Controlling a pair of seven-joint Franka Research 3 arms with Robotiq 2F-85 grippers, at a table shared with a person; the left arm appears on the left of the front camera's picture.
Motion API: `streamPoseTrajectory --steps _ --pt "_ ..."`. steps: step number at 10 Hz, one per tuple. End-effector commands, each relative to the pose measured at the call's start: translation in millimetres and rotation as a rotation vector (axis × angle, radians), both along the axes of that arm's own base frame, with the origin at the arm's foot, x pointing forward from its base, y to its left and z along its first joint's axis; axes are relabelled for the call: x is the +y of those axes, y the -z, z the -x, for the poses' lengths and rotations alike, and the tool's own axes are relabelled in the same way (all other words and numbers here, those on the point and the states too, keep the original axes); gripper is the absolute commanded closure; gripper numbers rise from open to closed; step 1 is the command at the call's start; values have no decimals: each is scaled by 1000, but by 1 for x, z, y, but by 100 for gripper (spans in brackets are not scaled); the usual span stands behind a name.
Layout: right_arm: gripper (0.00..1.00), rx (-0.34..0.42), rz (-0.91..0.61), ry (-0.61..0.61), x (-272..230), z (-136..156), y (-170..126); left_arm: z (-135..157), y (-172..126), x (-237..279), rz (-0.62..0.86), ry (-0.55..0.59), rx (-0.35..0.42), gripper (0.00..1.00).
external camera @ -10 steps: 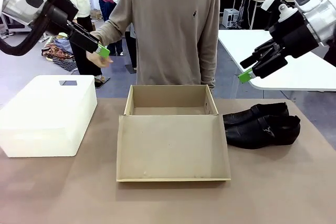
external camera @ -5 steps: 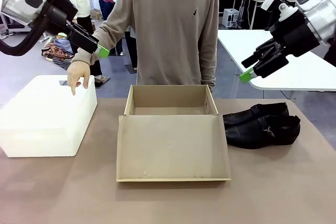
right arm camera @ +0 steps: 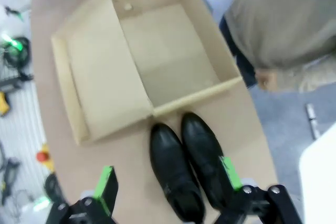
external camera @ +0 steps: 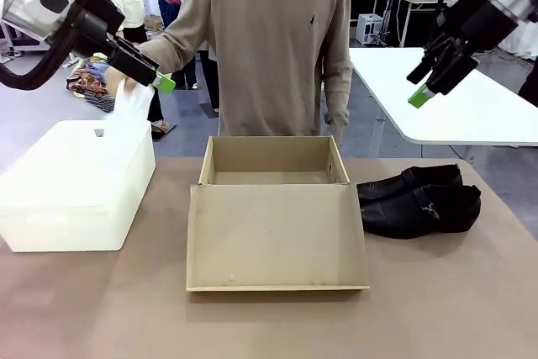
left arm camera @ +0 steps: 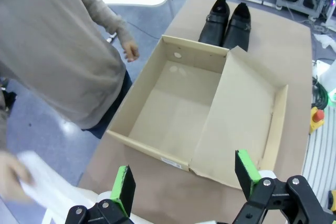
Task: Pack the shoes into the box.
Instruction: Place one shoe of the Shoes into the Shoes Box.
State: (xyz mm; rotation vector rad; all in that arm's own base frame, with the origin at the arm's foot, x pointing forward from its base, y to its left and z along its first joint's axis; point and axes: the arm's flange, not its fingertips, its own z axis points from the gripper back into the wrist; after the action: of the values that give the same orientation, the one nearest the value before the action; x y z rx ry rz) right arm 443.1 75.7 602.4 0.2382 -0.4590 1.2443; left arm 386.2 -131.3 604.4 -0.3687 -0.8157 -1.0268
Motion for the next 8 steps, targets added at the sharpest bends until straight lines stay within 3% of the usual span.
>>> streamPoseTrajectory --steps 1,5,8 --pt "0 11 138 -1 -9 -28 -16 -1 5 3 11 24 -12 0" --pt "0 -52 311 63 -37 -63 -7 -1 5 3 11 24 -12 0" --pt "0 -73 307 132 -39 -74 1 -1 5 3 11 24 -12 0"
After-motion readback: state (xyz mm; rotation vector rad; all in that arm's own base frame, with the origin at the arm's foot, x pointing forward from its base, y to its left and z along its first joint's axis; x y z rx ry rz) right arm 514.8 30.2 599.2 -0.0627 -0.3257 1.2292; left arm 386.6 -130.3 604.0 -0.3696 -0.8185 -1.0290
